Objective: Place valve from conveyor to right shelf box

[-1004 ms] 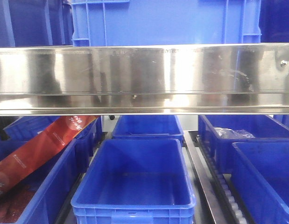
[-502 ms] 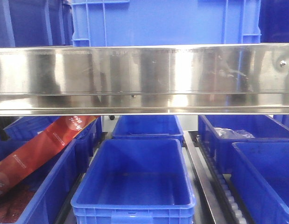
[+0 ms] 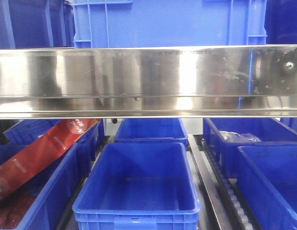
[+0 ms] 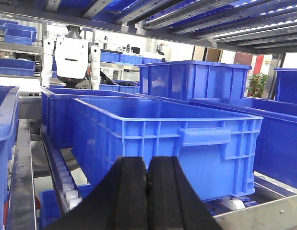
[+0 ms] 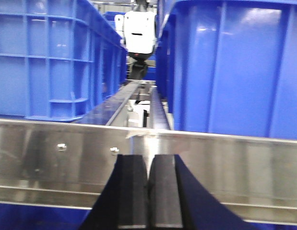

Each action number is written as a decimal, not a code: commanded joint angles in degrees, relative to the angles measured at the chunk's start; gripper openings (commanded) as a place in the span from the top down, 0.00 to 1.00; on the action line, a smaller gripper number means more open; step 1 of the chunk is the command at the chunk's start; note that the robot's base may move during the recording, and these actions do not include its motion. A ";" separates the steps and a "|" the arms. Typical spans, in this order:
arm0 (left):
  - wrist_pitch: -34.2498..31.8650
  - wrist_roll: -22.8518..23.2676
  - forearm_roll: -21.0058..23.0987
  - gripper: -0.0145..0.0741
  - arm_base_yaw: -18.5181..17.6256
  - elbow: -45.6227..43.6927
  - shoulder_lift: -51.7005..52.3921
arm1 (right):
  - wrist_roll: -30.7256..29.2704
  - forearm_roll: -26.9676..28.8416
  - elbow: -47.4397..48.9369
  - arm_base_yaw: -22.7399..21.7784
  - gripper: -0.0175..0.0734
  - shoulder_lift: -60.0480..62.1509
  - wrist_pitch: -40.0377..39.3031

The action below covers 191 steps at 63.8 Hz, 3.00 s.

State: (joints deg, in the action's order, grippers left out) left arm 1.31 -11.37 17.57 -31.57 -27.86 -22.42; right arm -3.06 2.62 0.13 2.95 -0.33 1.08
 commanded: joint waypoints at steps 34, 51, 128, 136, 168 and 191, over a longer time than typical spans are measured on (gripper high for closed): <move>-0.92 -0.03 0.33 0.96 -0.11 -0.07 0.31 | -0.03 -0.35 -0.13 2.17 0.99 0.33 -1.08; -0.92 -0.03 0.33 0.96 -0.11 -0.07 0.31 | -0.03 -0.35 -0.13 2.17 0.99 0.33 -1.08; -1.31 20.51 -20.34 0.96 22.09 27.86 22.42 | -0.03 -0.35 -0.13 2.17 0.99 0.33 -1.08; -2.21 16.92 -20.34 0.96 22.14 27.86 22.42 | -0.03 -0.35 -0.13 2.17 0.99 0.33 -1.08; -3.59 16.05 -19.08 0.96 22.14 27.86 22.42 | -0.03 -0.35 -0.13 2.17 0.99 0.33 -1.08; -3.59 16.05 -19.08 0.96 22.14 27.86 22.42 | -0.03 -0.35 -0.13 2.17 0.99 0.33 -1.08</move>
State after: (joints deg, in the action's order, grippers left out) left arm -1.15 4.71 -1.91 -9.51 0.14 -0.33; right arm -3.06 2.62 0.13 4.96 -0.20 0.98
